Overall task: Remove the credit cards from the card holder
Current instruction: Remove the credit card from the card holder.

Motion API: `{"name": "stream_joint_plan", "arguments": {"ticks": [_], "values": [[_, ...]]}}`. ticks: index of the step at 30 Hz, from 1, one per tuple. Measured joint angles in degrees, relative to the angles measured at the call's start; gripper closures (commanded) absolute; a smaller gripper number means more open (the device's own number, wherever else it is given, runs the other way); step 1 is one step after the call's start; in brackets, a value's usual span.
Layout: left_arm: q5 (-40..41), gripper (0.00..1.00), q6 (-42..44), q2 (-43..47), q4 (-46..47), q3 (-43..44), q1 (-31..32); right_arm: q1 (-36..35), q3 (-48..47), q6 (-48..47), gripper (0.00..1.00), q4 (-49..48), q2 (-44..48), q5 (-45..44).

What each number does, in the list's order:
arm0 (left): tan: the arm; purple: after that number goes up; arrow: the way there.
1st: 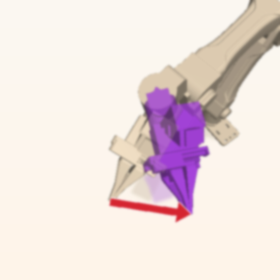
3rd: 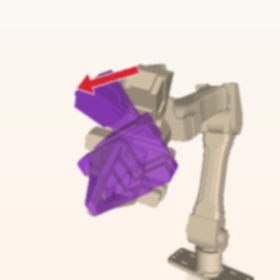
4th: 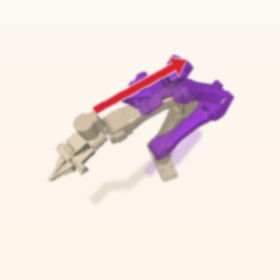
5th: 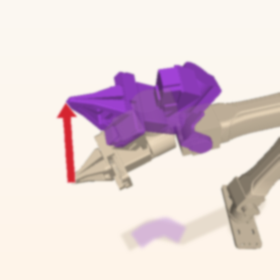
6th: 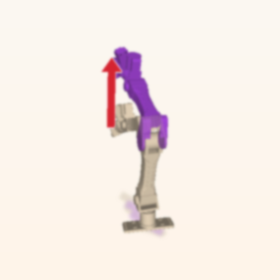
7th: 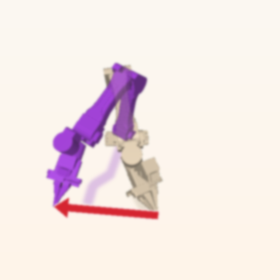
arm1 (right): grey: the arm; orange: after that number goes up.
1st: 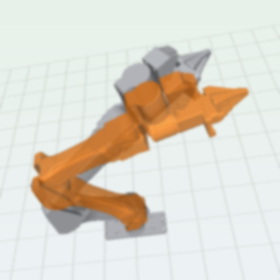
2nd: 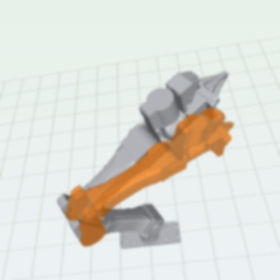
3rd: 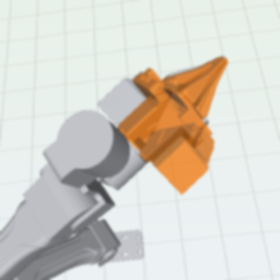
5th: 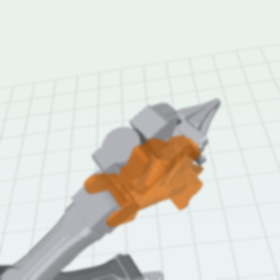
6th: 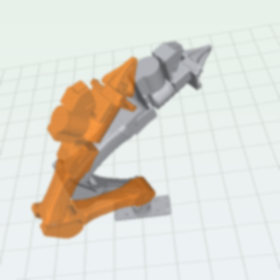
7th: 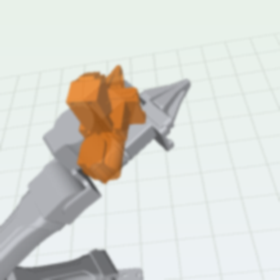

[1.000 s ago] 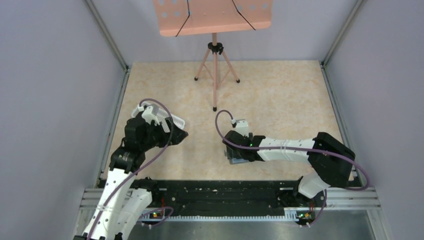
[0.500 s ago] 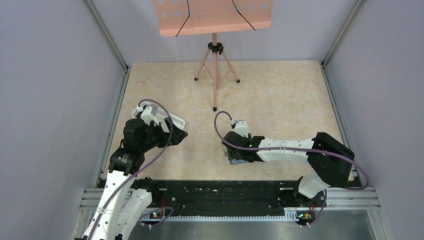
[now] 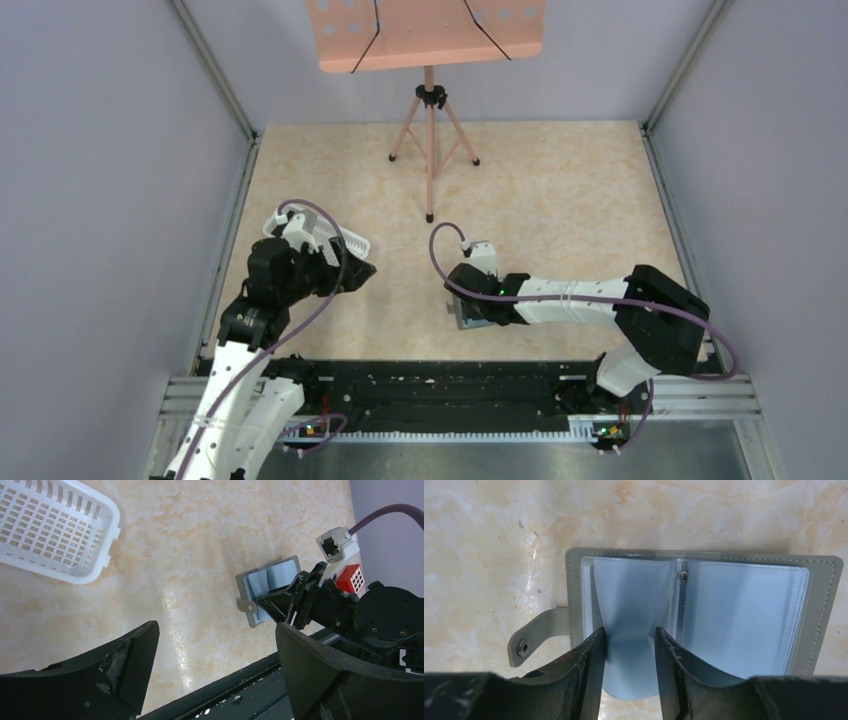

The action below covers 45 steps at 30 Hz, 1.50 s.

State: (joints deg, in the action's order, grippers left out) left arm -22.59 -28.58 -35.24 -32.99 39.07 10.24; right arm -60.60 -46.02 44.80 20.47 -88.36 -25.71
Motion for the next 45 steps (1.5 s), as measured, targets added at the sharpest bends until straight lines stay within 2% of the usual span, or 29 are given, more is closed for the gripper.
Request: {"name": "stream_joint_plan", "arguments": {"ticks": [13,19,26,35,40,45], "values": [[-0.33,0.09,0.02,0.24,0.02,-0.13,0.0,0.0,6.43,3.08,0.67,-5.01,8.52,1.7],[-0.52,0.1,0.02,0.22,0.04,-0.2,0.0,0.02,10.56,4.5,0.59,-7.23,14.21,1.05],[-0.55,0.11,0.02,-0.28,0.04,-0.2,0.0,0.02,11.54,4.55,0.5,-6.29,16.26,-2.54],[-0.68,0.11,0.02,-0.94,0.07,-0.24,0.0,0.22,12.41,5.25,0.47,-2.01,20.0,-7.19],[-4.17,0.16,-0.33,-1.68,2.45,-1.62,0.0,0.39,12.61,3.08,0.36,-3.82,21.09,-3.69],[-9.92,0.21,-4.42,-4.07,7.93,-5.68,0.37,0.39,11.72,1.75,0.35,-6.45,16.59,0.44]]}}
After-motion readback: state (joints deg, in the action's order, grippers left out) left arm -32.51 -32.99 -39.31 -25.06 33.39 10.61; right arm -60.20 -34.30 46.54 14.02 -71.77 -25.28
